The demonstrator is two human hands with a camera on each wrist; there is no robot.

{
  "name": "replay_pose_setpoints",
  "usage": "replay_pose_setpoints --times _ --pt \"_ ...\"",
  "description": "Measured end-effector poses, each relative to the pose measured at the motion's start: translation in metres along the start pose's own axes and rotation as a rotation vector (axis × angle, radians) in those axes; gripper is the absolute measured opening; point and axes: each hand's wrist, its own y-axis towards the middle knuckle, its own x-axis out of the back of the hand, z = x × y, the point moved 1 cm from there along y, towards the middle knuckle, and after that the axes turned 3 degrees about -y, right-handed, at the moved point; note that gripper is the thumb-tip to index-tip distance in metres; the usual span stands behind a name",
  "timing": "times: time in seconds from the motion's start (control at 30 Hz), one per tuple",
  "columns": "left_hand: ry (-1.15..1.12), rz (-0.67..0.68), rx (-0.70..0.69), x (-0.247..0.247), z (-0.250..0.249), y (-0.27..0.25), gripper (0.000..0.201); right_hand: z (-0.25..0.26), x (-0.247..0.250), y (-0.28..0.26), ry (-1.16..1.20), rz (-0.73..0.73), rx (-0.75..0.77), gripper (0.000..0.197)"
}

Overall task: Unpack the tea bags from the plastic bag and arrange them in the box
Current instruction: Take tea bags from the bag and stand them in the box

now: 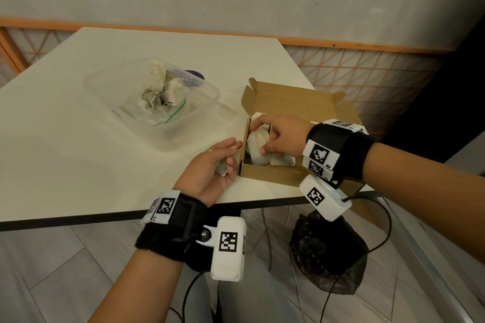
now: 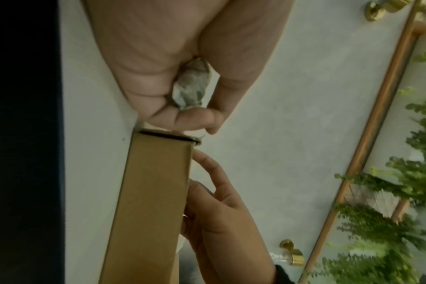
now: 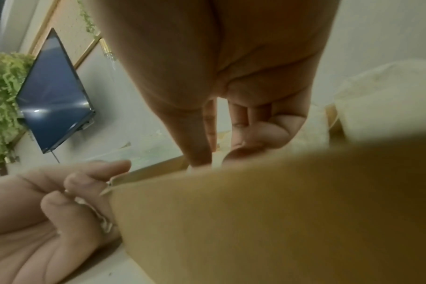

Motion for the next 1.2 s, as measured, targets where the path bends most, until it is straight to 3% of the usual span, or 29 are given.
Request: replay_pose_setpoints --times 0.2,0.33,0.47,0.7,0.83,0.93,1.03,1.2 --pt "-0.150 0.088 0.066 0.010 -0.003 -0.002 0.031 0.004 -0.001 0.007 -0.041 -0.054 -0.002 0.017" --pt "-0.097 0.111 0.045 0.010 -0.003 -0.003 0.043 -0.002 0.007 0.004 0.152 -0.015 -0.058 0.006" --pt "-0.077 0.117 0.042 0.010 -0.002 -0.003 0.046 -0.004 0.009 0.006 0.384 0.020 -0.172 0.007" --pt "-0.077 0.108 0.043 0.010 -0.002 -0.003 0.031 0.002 0.003 0.016 0.389 0.071 -0.327 0.018" --pt "-0.084 0.111 0.050 0.010 -0.003 -0.002 0.029 -0.001 0.015 0.005 0.431 -0.014 -0.358 0.018" --pt "-0.090 0.105 0.047 0.010 -0.003 -0.002 0.031 -0.007 0.018 -0.009 0.497 0.109 -0.436 0.012" --pt "-0.089 0.106 0.042 0.010 -0.003 -0.003 0.033 -0.008 0.007 -0.022 0.601 0.271 -0.480 0.023" --pt "-0.063 0.118 0.039 0.010 -0.002 -0.004 0.046 -0.009 -0.006 -0.027 0.623 0.206 -0.490 0.031"
